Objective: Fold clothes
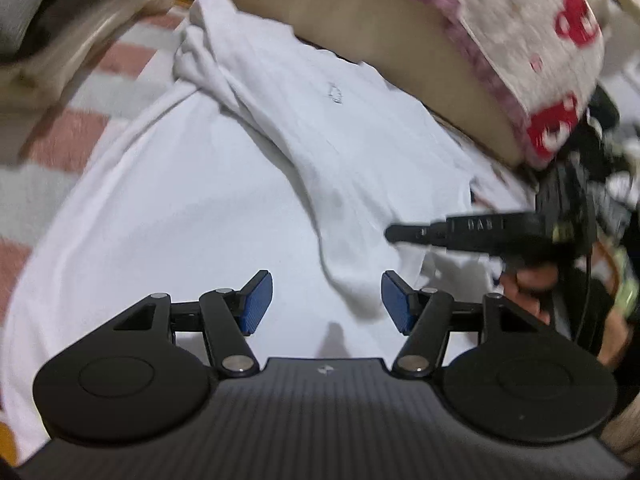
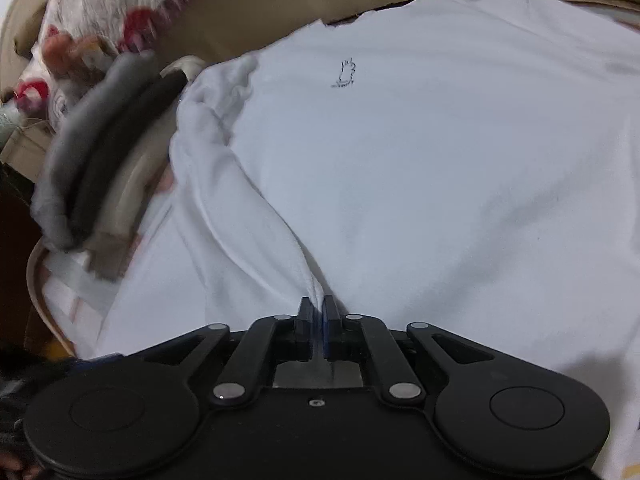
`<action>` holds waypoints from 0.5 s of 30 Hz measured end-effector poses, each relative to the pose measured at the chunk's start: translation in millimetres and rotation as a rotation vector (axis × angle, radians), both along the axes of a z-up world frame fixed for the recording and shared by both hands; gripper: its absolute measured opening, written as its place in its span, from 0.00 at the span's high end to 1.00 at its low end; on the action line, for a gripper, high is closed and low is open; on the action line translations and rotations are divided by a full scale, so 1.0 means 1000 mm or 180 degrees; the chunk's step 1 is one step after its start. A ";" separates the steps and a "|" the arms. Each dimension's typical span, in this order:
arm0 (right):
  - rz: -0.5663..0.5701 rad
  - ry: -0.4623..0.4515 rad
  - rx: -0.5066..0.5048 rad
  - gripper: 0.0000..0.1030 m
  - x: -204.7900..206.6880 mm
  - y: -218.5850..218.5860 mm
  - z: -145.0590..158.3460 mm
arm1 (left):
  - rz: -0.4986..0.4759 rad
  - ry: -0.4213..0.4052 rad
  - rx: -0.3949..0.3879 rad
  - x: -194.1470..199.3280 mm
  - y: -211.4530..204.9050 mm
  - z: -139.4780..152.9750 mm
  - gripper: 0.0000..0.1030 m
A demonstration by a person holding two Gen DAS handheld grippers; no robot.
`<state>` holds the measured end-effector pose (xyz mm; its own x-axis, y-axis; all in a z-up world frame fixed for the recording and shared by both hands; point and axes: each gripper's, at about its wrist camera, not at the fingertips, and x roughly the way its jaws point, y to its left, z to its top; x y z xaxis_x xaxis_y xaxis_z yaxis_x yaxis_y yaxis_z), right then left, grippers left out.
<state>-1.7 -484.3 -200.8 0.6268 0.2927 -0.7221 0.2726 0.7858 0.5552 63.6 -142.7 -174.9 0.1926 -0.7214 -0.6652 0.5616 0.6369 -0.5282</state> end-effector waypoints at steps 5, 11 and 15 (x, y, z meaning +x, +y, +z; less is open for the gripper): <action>-0.0024 -0.0005 0.0623 0.92 0.001 -0.001 -0.008 | -0.0049 0.0366 -0.0280 0.009 -0.018 -0.005 0.42; -0.0081 0.0033 0.1107 0.92 0.002 0.003 -0.022 | 0.0026 0.0510 -0.0250 0.016 -0.051 -0.026 0.41; -0.0378 -0.0045 0.1766 0.92 -0.006 -0.008 -0.037 | -0.0048 0.0229 -0.0101 0.013 -0.070 -0.034 0.46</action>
